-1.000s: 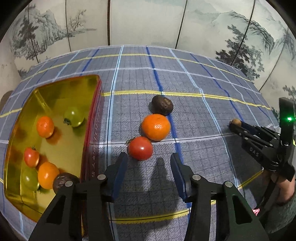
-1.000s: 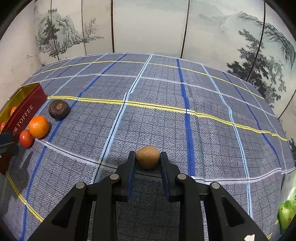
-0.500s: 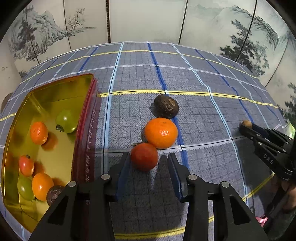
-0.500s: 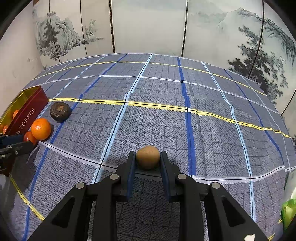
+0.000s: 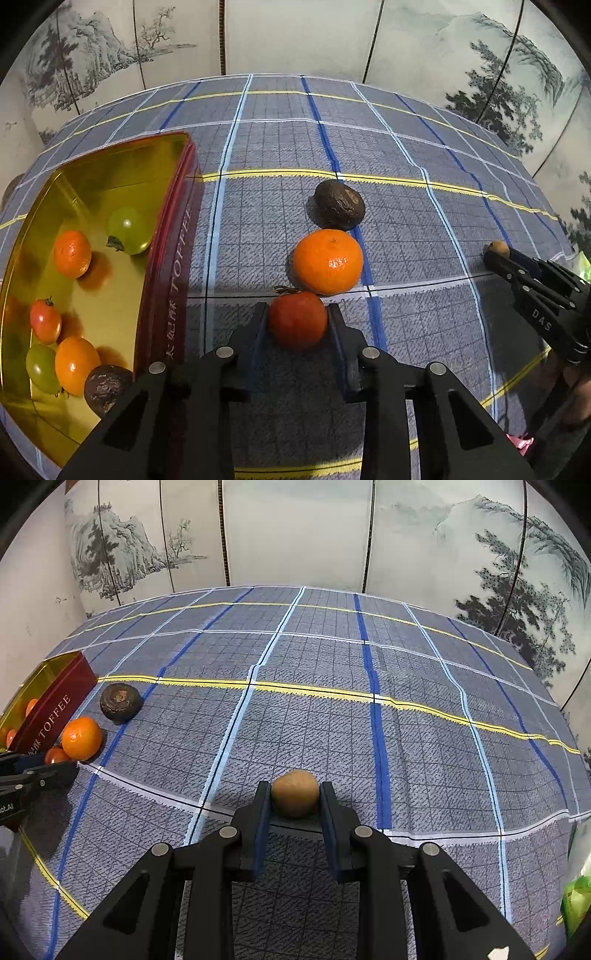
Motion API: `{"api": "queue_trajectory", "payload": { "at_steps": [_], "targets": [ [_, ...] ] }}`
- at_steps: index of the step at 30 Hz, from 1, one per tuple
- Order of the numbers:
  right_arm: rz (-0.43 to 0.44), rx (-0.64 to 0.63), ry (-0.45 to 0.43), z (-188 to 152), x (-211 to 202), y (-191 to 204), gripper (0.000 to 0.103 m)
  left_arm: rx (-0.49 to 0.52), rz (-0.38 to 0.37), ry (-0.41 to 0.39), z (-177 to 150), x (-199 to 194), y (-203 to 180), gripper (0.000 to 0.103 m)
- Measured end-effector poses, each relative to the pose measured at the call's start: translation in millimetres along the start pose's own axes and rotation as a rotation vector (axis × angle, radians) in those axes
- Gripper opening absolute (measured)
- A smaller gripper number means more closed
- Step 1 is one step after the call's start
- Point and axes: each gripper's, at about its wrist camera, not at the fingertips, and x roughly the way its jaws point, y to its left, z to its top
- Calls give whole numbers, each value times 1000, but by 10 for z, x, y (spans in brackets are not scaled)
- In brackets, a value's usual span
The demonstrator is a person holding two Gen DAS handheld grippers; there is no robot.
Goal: Organize fruits
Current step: 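Grasp the red tomato with the left tool while the right tool holds the kiwi, then carry the red tomato into the gold tin and open the left tool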
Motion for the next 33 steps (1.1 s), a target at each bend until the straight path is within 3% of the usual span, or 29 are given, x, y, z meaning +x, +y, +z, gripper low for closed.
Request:
{"api": "queue_trajectory", "payload": {
  "at_steps": [14,33],
  "targets": [
    [-1,-1,0,0,0,-2,24,11,-23,-59,-6,-325,7,32],
    [-1,-1,0,1,1,0,24,-45,92,-183,21,-839,465,32]
  ]
}}
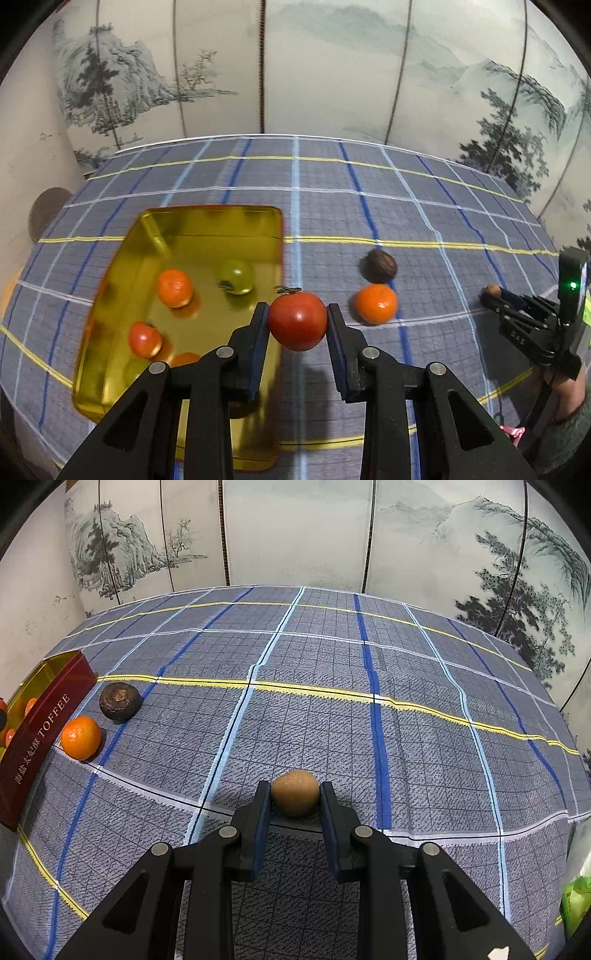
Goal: Organize fruits
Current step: 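Carry the red tomato into the gold tin and open the left tool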
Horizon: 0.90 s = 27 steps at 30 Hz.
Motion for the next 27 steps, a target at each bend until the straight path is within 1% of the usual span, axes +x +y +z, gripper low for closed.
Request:
{"api": "queue_trajectory", "payload": {
  "at_steps": [13,21,27],
  "targets": [
    [0,0,0,3,-5,0,24,-68,92,18,-55,80,482,32],
    [0,0,0,4,-3,3,24,-97,121,55,-138,205,690,32],
    [0,0,0,4,-2,4,24,-96,136,71,-182,261,776,32]
  ]
}}
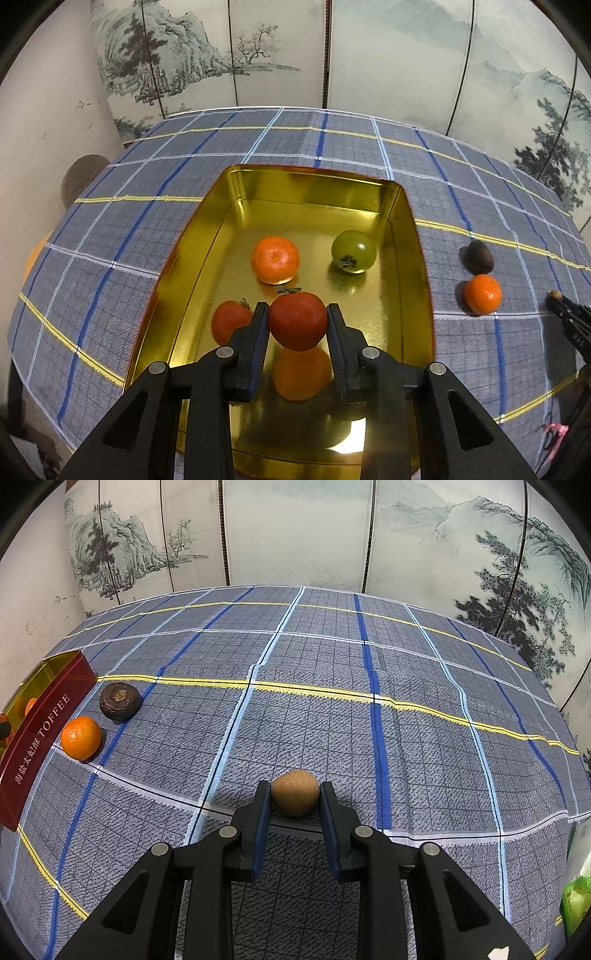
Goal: Organize fruits
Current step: 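Carry the red tomato into the gold tin and open the left tool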
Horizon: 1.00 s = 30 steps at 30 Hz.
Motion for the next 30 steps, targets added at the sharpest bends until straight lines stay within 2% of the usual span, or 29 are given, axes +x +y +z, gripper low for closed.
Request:
{"api": "queue_trajectory", "payload": {
  "at_steps": [11,30],
  "targets": [
    [-1,-1,0,1,2,-6,24,7,9,29,-55,94,63,32],
    [1,2,0,-1,3,-14,24,6,6,35,-65,103,106,33]
  ]
}}
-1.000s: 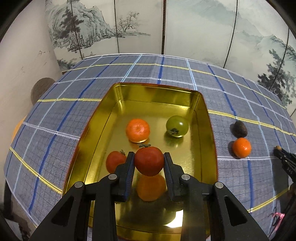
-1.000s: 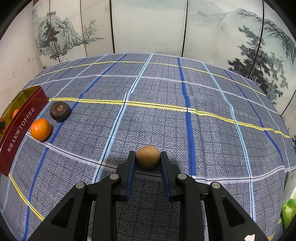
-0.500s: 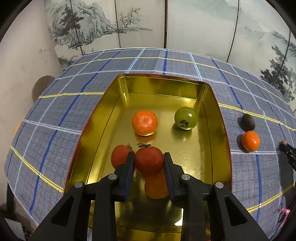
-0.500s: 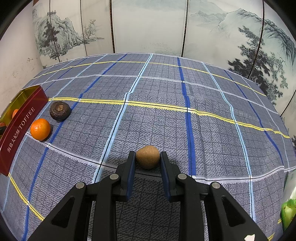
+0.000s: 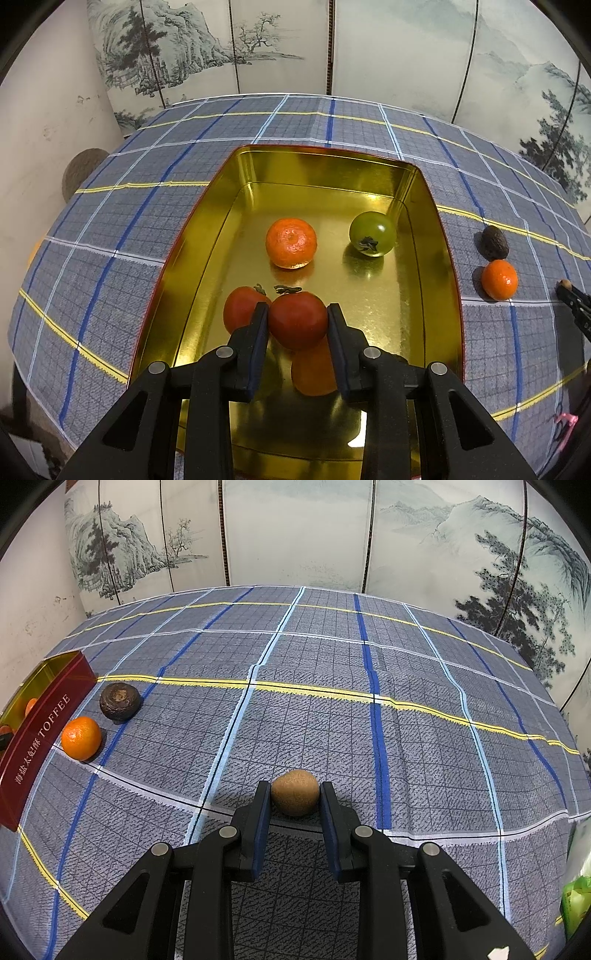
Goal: Organize fruits
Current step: 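Carry the red tomato into the gold tin and open the left tool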
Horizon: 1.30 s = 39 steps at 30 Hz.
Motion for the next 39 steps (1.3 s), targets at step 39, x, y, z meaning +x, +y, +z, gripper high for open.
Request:
{"api": "queue_trajectory", "payload": {
  "at_steps": [39],
  "targets": [
    [99,-44,-81,186,-331,643,24,32,-20,-105,-90,-369,-58,58]
  ]
}}
